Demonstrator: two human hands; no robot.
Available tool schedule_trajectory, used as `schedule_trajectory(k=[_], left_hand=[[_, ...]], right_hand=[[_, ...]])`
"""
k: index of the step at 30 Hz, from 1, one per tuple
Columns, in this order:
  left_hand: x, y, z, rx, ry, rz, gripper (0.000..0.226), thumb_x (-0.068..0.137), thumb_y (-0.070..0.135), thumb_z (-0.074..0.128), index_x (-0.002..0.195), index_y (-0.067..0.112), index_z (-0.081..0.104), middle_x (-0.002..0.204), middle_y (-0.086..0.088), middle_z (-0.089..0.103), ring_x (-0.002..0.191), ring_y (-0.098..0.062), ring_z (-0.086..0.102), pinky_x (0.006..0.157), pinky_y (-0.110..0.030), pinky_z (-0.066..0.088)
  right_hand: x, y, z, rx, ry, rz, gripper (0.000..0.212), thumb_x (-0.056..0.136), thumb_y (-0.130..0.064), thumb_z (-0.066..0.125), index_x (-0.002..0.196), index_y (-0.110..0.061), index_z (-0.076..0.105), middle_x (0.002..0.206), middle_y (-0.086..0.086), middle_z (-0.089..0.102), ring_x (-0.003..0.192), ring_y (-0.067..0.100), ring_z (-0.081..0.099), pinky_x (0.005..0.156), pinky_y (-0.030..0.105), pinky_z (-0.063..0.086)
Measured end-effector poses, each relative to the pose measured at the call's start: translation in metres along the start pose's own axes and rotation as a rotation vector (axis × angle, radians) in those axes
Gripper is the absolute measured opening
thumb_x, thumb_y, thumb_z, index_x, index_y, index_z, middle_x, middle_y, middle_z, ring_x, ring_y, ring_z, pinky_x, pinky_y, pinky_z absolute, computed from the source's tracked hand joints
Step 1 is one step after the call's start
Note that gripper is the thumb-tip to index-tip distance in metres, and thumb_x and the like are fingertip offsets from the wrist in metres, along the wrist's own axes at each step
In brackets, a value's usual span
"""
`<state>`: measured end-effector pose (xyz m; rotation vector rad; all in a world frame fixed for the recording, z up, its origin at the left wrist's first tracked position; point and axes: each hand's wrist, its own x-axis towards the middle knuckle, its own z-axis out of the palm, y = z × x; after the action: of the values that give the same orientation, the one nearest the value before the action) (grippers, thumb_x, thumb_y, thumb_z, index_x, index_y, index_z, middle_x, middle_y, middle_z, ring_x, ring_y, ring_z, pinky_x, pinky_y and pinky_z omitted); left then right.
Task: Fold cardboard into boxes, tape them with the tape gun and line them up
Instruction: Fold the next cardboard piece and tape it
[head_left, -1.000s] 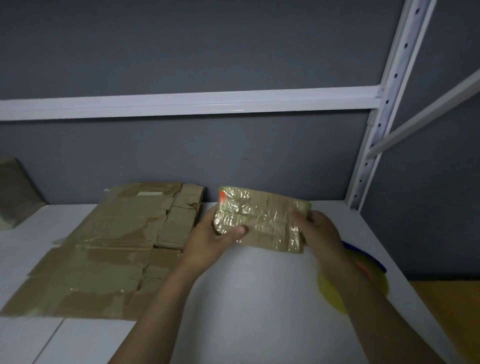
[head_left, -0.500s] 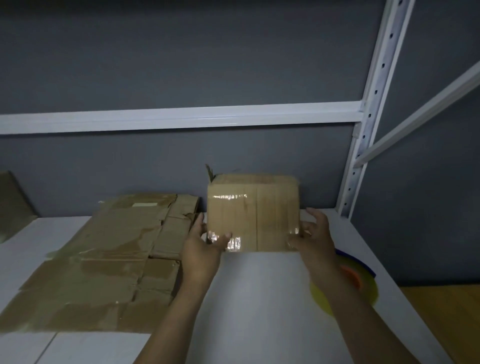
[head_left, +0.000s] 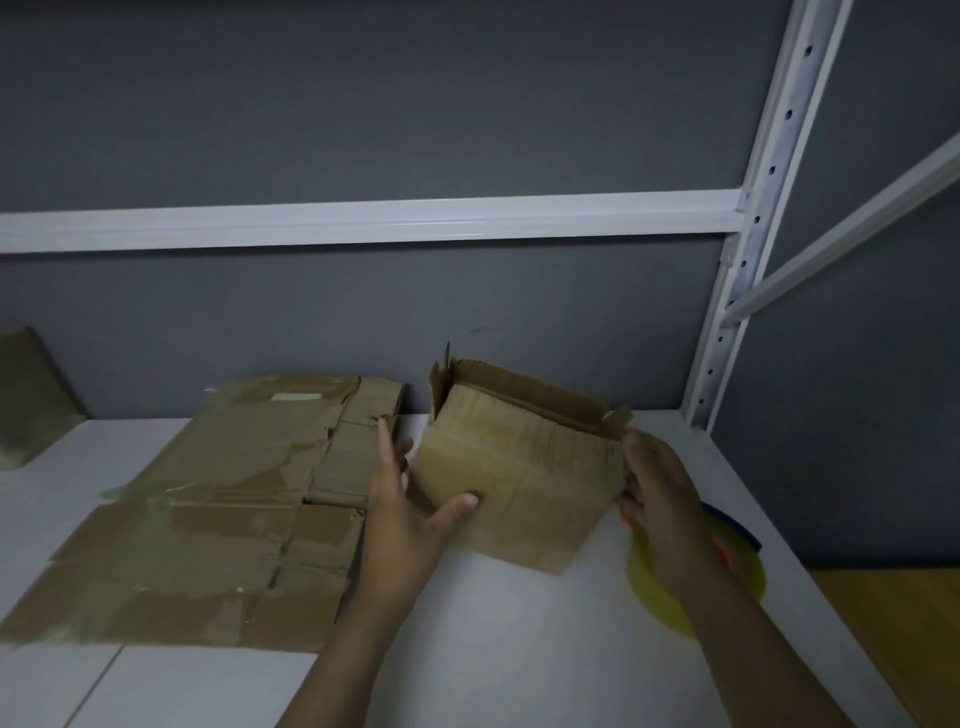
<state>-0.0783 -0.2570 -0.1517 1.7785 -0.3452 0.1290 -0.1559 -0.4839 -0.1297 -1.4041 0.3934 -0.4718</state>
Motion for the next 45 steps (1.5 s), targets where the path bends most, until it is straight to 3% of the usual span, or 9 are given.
schedule_trajectory(k=[11,17,22,27,32,35,39,42,45], left_hand=[[0.009,0.027,-0.020,0.513,-0.017,0.183,0.135,0.057,0.054,0.085,0.136,0.058,-0.024,0.155,-0.002,0.013,0.138,-0.024,0.027,0.106,-0.039,0.036],[0.026,0.030,-0.025,0.722,-0.108,0.244,0.082,0.056,0.055,0.086,0.128,0.027,0.057,0.155,0.003,0.009,0.142,-0.020,0.013,0.117,-0.040,0.024],[0.028,0.031,-0.031,0.513,-0.173,0.367,0.031,0.067,0.032,0.086,0.077,0.037,0.057,0.139,0.018,0.037,0.137,-0.005,0.019,0.113,-0.030,0.021],[0.033,0.044,-0.033,0.261,-0.208,0.295,0.031,0.072,0.066,0.065,0.054,0.041,0.068,0.127,0.023,0.055,0.131,-0.001,0.038,0.108,-0.030,0.032],[0.059,0.057,-0.031,0.551,-0.294,0.166,0.072,0.064,0.092,0.039,0.105,0.041,0.070,0.143,0.007,0.047,0.138,-0.007,0.032,0.116,-0.036,0.026],[0.058,0.073,-0.024,0.598,-0.440,0.204,0.088,0.068,0.072,0.059,0.146,0.036,0.035,0.153,0.015,0.025,0.144,-0.007,0.019,0.115,-0.024,0.017],[0.044,0.071,-0.028,0.239,-0.295,0.135,0.121,0.056,0.051,0.080,0.149,0.046,0.003,0.157,0.022,0.008,0.143,0.000,0.013,0.117,-0.031,0.023],[0.019,0.052,-0.027,-0.034,-0.101,-0.012,0.124,0.067,0.025,0.083,0.151,0.039,-0.006,0.138,0.037,0.019,0.129,0.011,0.024,0.096,-0.006,0.036],[-0.004,0.029,-0.016,-0.084,-0.138,-0.077,0.107,0.066,0.019,0.083,0.151,0.030,0.019,0.132,0.027,0.052,0.118,0.004,0.053,0.080,-0.010,0.049]], right_hand=[[0.011,-0.007,0.009,-0.509,0.053,-0.232,0.045,0.093,-0.017,0.057,0.135,-0.030,0.045,0.121,-0.013,0.051,0.107,0.011,0.051,0.087,0.027,0.044],[0.014,-0.010,0.017,-0.627,-0.037,-0.288,0.035,0.096,-0.033,0.052,0.131,-0.028,0.049,0.117,-0.012,0.056,0.103,0.009,0.053,0.073,0.015,0.040],[0.010,-0.015,0.013,-0.530,-0.104,-0.239,0.059,0.083,-0.054,0.054,0.136,-0.033,0.040,0.123,-0.015,0.051,0.111,0.010,0.051,0.083,0.021,0.045],[0.010,-0.006,0.014,-0.628,-0.215,-0.247,0.059,0.079,-0.069,0.052,0.130,-0.043,0.040,0.128,-0.017,0.051,0.119,0.010,0.050,0.096,0.032,0.047],[0.018,-0.002,0.011,-0.693,-0.238,-0.263,0.074,0.070,-0.079,0.044,0.134,-0.042,0.040,0.131,-0.019,0.052,0.120,0.009,0.051,0.098,0.034,0.048],[0.022,0.001,0.009,-0.689,-0.273,-0.243,0.084,0.069,-0.082,0.045,0.142,-0.042,0.034,0.140,-0.018,0.046,0.127,0.008,0.046,0.104,0.037,0.044],[0.025,0.003,0.004,-0.595,-0.295,-0.205,0.074,0.079,-0.064,0.054,0.145,-0.043,0.029,0.145,-0.016,0.042,0.131,0.009,0.043,0.108,0.037,0.040],[0.023,0.003,0.005,-0.572,-0.304,-0.170,0.071,0.080,-0.059,0.053,0.144,-0.044,0.025,0.141,-0.014,0.044,0.124,0.013,0.048,0.102,0.037,0.046],[0.018,0.008,0.011,-0.631,-0.217,-0.176,0.058,0.090,-0.046,0.055,0.140,-0.030,0.032,0.125,-0.008,0.053,0.109,0.016,0.057,0.083,0.028,0.052]])
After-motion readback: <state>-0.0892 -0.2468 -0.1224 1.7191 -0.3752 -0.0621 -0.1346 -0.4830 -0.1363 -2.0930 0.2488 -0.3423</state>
